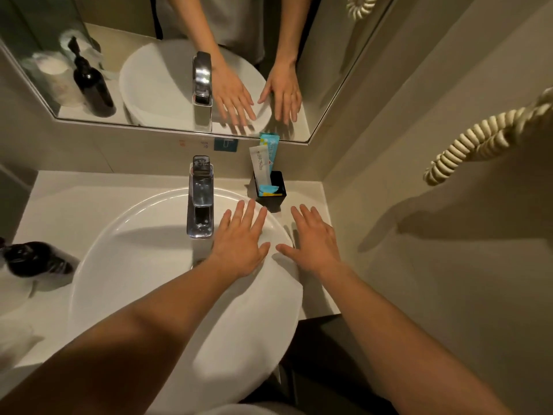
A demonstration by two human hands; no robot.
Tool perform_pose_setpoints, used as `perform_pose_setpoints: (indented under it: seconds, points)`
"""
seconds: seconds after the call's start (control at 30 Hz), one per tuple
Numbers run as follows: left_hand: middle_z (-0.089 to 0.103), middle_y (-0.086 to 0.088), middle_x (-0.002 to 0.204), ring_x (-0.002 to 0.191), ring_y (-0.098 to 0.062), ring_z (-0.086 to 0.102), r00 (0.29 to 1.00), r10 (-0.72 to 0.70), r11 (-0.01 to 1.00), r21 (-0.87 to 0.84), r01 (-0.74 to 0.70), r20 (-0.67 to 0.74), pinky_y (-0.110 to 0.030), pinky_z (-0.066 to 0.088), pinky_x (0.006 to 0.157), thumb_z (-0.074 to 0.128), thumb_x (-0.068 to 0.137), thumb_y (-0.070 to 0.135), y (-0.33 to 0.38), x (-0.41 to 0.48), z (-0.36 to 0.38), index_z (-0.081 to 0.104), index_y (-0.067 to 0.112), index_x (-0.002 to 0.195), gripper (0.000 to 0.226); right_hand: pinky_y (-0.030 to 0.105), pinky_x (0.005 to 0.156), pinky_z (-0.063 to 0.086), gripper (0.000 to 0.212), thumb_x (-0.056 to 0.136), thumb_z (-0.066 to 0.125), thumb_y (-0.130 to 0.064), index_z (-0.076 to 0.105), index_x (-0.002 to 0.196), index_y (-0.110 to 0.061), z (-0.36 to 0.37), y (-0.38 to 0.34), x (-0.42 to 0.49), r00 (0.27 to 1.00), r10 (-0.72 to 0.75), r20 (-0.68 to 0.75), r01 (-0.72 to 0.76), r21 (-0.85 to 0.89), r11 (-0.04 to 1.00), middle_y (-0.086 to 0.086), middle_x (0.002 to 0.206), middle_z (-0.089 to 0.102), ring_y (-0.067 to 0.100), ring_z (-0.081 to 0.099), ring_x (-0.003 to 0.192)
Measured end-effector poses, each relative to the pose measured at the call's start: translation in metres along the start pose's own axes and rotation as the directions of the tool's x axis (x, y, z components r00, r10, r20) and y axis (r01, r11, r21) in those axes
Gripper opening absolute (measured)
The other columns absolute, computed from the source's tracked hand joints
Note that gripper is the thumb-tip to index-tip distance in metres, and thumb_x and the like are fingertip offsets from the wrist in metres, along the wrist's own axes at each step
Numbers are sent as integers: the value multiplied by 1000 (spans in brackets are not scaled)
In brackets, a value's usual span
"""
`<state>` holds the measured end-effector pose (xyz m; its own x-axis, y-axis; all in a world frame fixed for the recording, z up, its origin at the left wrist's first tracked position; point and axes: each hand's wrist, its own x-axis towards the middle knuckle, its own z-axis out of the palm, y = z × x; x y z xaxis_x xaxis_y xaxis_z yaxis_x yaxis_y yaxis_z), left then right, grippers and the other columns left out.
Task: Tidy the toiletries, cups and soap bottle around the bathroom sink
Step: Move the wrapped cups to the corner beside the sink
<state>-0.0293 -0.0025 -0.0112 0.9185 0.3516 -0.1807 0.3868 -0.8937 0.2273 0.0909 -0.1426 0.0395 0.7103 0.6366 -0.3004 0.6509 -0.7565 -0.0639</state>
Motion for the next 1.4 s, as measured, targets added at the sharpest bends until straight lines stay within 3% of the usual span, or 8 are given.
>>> perform_pose_setpoints:
  seconds: [0.17,0.27,0.33,0.5,0.7,1.07,1.4]
  points:
    - [-15,-8,170,155,-32,-17,999,-33,998,-43,35,31,-59,2,124,28,99,68,-1,-24,-3,-14,30,159,83,50,124,10,101,84,61,-70,8,161,-33,5,-4,-20,1000,-25,-9,25,-18,1000,-3,171,3,24,-1,157]
    - [-13,-3,170,156,-29,-14,994,-104,990,-89,107,37,-59,26,121,32,98,69,-2,-43,-7,-12,32,159,84,48,123,14,101,83,61,-71,9,160,-31,9,-8,-31,995,-91,-29,90,-44,995,-1,171,7,24,2,157]
    - [-4,-4,171,157,-30,-4,992,-130,990,-60,130,1,-57,33,117,31,98,69,-3,-58,-9,-6,31,160,82,48,122,16,101,83,63,-70,9,160,-32,12,-14,-38,992,-119,-29,118,-39,992,-2,170,9,23,4,157]
    - [22,-11,167,149,-33,29,982,-171,983,49,176,-80,-52,29,119,32,97,68,-1,-102,-7,10,25,161,80,49,122,17,99,83,65,-68,13,160,-33,21,-29,-64,980,-195,-31,194,-20,981,-2,170,13,24,9,157]
    - [33,-11,161,148,-29,28,962,-240,967,55,248,-129,-51,30,116,32,96,67,-1,-162,1,21,25,156,74,49,122,20,96,84,63,-69,17,159,-32,32,-40,-108,960,-276,-42,275,-31,961,-2,169,17,23,15,156]
    - [19,-11,168,155,-29,16,902,-401,905,87,417,-160,-51,19,122,26,98,69,5,-261,-14,9,25,162,80,52,121,22,94,82,63,-71,22,157,-33,31,-74,-165,905,-419,-69,419,-15,908,-2,167,23,25,21,154]
    - [27,-12,165,153,-30,22,784,-586,787,88,611,-206,-51,20,121,28,97,68,-28,-314,-34,15,20,161,81,47,114,35,90,80,67,-68,32,153,-29,16,-136,-172,797,-595,-108,594,-46,803,-2,158,41,23,39,144]
